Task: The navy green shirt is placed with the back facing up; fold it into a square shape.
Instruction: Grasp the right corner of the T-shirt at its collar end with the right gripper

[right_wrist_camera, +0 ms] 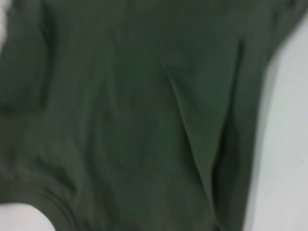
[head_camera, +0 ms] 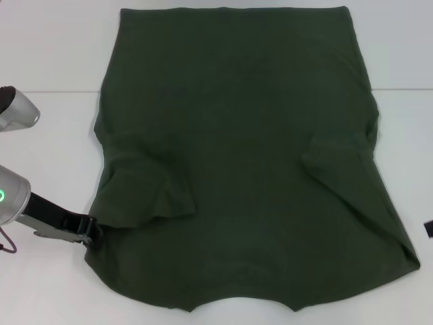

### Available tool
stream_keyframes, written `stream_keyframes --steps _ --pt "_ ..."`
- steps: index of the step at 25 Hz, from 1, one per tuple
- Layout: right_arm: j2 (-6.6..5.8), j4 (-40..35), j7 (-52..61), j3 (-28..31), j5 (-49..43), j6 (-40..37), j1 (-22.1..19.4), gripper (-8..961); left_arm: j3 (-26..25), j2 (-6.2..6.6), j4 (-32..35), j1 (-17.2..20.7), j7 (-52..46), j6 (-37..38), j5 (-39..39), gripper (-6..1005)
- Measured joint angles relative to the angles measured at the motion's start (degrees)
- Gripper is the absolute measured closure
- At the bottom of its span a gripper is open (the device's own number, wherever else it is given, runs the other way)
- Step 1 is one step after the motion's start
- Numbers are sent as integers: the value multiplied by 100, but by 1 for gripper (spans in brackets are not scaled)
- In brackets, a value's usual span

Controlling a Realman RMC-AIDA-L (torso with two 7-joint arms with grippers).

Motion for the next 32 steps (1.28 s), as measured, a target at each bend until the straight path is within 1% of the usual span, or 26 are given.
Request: stream_keyframes --steps 2,6,14,26,32 --pt "38 130 5 -61 -165 77 70 12 0 4 5 0 4 0 -4 965" --pt "102 467 18 -227 -197 346 103 12 -19 6 8 6 11 -2 -7 966" --pt "147 854 27 -485 -212 740 167 12 -185 7 10 20 76 -1 -9 965" --pt "290 1009 33 -801 -223 1061 196 12 -194 6 -26 -19 82 -20 -8 966" --pt "333 1076 33 -895 -227 1111 231 12 -194 6 -18 -19 89 -40 -8 966"
